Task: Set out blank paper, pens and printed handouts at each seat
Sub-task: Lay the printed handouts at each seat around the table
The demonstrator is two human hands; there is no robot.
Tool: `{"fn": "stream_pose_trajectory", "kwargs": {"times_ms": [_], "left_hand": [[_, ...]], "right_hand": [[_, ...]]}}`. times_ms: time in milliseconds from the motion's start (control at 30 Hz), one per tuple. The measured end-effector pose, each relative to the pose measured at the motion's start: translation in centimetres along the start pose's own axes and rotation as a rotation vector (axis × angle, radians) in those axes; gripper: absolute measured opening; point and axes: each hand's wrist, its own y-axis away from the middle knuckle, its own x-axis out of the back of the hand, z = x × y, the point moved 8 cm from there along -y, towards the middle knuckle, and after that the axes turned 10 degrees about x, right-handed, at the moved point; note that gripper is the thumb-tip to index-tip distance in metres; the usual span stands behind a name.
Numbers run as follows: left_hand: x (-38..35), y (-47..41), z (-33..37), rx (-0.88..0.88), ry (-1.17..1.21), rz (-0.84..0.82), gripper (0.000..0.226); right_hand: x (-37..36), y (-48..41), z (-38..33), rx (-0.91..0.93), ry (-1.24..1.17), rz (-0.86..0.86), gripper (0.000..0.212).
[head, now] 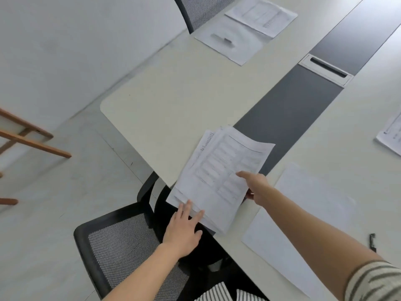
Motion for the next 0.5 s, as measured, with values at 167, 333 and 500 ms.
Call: {"fn": "stream_pose_trajectory", "kwargs": {"times_ms": [167, 333, 500], "left_hand": [[2.3, -0.3, -1.2, -0.038, 0.195, -0.023, 0.062], [10.9, -0.9, -5.4, 0.188, 0.940, 0.221, 0.084], [20.7, 0.0, -4.7, 0.003, 1.303, 0.300, 0.075]], "right_hand": [[-1.0, 1.4, -2.9, 0.234, 0.168, 0.014, 0.010], [-0.2, 6.8, -8.0, 0.609, 0.136, -0.121, 0.009], [1.9, 13.0, -12.7, 0.972, 0.026, -0.169, 0.028]]}}
